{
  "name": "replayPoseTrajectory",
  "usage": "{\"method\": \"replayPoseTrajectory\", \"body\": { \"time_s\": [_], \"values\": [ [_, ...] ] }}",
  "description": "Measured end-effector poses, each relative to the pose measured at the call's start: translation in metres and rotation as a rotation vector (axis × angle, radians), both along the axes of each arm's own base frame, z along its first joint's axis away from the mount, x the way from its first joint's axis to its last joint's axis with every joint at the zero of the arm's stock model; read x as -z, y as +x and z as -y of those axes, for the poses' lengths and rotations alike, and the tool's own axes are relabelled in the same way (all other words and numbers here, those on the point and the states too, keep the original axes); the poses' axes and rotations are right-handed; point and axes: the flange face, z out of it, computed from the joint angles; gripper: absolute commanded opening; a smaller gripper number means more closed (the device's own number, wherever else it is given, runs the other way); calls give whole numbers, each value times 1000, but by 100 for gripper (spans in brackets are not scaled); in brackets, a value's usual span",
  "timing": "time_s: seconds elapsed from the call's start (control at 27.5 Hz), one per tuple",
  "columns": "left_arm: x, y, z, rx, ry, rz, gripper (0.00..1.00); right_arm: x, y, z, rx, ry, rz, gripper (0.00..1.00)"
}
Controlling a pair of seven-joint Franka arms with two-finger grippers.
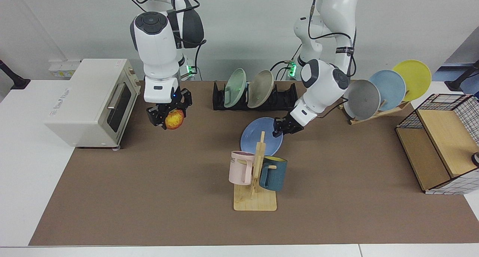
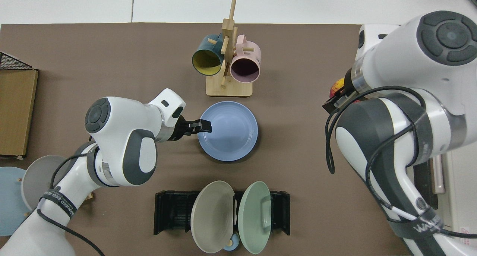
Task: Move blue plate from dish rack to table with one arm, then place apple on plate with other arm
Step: 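Set the blue plate on the table and open the left gripper, then carry the apple over the blue plate with the right gripper while the left gripper withdraws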
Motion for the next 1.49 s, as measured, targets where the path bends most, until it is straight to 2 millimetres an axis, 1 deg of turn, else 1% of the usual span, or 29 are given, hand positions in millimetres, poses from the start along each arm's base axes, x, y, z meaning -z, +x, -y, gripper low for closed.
{"method": "replayPoseTrajectory", "body": {
  "time_s": [0.07, 0.18, 0.29, 0.47, 0.55, 0.62, 0.73, 0.8, 0.91, 1.05, 1.16, 1.31, 1.49],
  "values": [
    [-1, 0, -1, -1, 0, 1, 90, 0, 0, -1, 66, 8, 5, 8],
    [-6, 0, -4, 12, 15, 4, 90, 0, -1, -5, 218, 35, 10, 7],
    [-20, 1, -15, 56, 68, 3, 90, 0, -3, -10, 342, 89, -2, 6],
    [-70, 4, -50, 137, 221, -5, 90, -2, -6, -20, 505, 181, -40, 5],
    [-95, 4, -63, 164, 287, -1, 91, -2, -7, -24, 548, 194, -49, 5],
    [-117, 5, -71, 177, 328, 2, 91, 0, -9, -31, 559, 193, -54, 5],
    [-147, 5, -78, 190, 368, 0, 92, 4, -18, -54, 544, 186, -65, 5],
    [-161, 5, -83, 196, 390, -6, 96, 9, -25, -72, 558, 179, -74, 5],
    [-183, 7, -94, 205, 404, -14, 98, 16, -33, -96, 607, 179, -76, 5],
    [-211, 8, -108, 223, 406, -18, 98, 30, -43, -130, 644, 179, -81, 5],
    [-223, 9, -115, 222, 405, -17, 99, 42, -49, -156, 684, 179, -71, 5],
    [-231, 10, -122, 220, 405, -12, 99, 61, -60, -191, 720, 150, -49, 5],
    [-237, 11, -131, 212, 404, -1, 99, 94, -68, -223, 769, 125, -52, 5]
  ]
}}
